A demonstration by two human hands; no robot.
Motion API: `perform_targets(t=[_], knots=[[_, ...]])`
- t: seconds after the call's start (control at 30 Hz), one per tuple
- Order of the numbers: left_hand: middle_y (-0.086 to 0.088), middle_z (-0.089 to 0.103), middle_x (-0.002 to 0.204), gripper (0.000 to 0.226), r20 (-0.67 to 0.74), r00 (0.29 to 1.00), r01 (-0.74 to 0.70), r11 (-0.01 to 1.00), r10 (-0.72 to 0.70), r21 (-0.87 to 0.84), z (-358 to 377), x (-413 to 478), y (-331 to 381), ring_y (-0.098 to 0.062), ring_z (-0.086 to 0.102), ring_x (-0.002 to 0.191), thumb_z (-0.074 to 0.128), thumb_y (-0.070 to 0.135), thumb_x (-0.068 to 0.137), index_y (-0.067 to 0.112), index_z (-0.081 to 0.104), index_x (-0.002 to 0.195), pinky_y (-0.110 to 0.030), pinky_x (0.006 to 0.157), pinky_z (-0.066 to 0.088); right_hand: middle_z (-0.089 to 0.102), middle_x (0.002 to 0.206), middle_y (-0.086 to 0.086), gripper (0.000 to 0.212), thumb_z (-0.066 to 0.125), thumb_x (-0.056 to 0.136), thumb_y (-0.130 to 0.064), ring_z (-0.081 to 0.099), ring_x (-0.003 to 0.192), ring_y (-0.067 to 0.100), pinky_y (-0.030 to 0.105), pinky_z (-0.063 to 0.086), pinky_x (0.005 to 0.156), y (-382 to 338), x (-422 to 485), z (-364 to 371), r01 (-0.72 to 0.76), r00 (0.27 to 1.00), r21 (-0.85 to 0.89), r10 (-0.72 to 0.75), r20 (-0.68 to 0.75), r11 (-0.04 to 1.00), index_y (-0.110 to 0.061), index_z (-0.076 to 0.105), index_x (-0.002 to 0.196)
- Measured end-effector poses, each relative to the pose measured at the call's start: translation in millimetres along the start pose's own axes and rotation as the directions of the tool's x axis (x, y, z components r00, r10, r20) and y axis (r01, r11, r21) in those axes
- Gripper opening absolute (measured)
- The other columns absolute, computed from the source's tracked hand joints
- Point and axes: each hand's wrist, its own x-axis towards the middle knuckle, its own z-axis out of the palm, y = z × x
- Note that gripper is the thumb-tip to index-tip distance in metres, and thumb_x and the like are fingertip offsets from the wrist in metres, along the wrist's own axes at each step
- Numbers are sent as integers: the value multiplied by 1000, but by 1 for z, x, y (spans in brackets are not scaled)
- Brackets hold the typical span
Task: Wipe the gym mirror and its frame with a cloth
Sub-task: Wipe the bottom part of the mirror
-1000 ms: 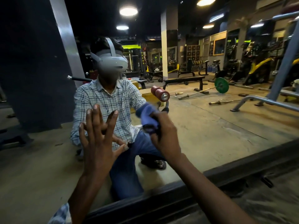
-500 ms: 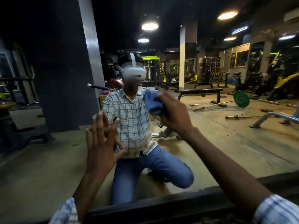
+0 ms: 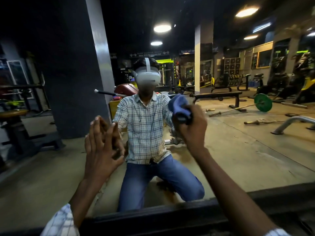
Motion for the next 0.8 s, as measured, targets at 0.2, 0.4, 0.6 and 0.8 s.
perform_targets(t=[0.2,0.4,0.6,0.8], knots=[[-13,-8,173,119,29,993,-119,993,119,5,5,-1,29,-36,-1,160,92,33,65,28,25,164,-65,118,24,63,112,7,45,72,71,-2,63,99,28,40,53,78,20,-42,-11,309,880,-60,-261,397,949,-12,66,115],[-12,-13,173,124,82,990,-113,993,114,-16,9,4,51,-34,-6,160,95,36,63,30,24,164,-60,122,19,61,106,2,42,69,72,5,57,89,18,21,47,75,16,-68,-6,-2,989,24,-1,145,1000,-11,64,110],[-14,-15,172,126,71,991,-116,993,117,-6,18,10,74,-36,-7,160,95,45,63,29,23,164,-62,123,15,65,115,0,39,74,78,-4,62,98,14,23,51,79,59,-71,-50,-11,989,-41,17,146,999,-15,65,114],[-14,-17,172,126,87,989,-117,992,120,-41,29,13,103,-35,-8,160,94,49,64,32,21,165,-61,125,14,61,112,-1,43,71,76,3,59,94,14,11,42,79,53,-93,-43,-122,989,11,120,88,992,-13,63,115]])
